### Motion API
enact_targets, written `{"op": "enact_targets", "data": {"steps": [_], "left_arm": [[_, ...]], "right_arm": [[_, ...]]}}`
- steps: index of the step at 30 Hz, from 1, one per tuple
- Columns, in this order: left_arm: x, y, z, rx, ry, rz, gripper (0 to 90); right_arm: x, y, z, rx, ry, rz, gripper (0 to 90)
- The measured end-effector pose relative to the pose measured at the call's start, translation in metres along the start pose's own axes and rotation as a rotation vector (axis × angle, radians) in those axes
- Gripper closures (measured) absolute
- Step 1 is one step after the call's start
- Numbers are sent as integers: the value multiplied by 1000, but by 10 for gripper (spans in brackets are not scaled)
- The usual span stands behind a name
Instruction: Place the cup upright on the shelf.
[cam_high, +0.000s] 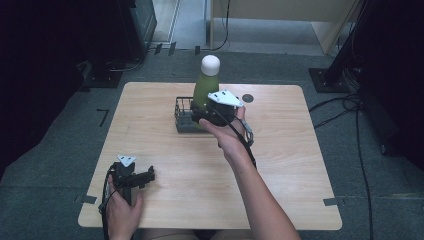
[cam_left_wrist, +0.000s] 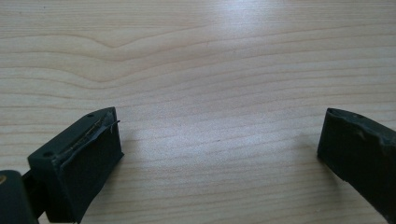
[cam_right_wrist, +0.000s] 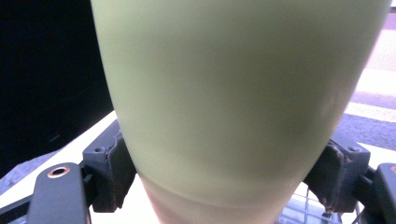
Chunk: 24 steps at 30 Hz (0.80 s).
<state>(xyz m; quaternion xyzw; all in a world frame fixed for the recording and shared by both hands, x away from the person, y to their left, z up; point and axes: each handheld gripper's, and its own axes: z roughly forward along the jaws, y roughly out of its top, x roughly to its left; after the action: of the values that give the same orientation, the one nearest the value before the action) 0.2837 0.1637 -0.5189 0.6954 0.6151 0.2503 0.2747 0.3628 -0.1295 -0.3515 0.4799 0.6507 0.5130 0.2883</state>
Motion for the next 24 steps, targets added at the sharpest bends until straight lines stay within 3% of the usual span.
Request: {"op": "enact_targets", "data": {"steps": [8,15,20,24], "left_arm": [[0,0,0,-1,0,2,0],[0,0,0,-1,1,2,0],[0,0,0,-1,1,2,0],[0,0,0,-1,1,2,0]], "right_arm": [[-6,12,22,-24,-48,31,206],[-11,13,42,-77,-105,63,206],[-15,7,56,-94,-149,31,206],[-18,3,63,-86,-155,44,206]]}}
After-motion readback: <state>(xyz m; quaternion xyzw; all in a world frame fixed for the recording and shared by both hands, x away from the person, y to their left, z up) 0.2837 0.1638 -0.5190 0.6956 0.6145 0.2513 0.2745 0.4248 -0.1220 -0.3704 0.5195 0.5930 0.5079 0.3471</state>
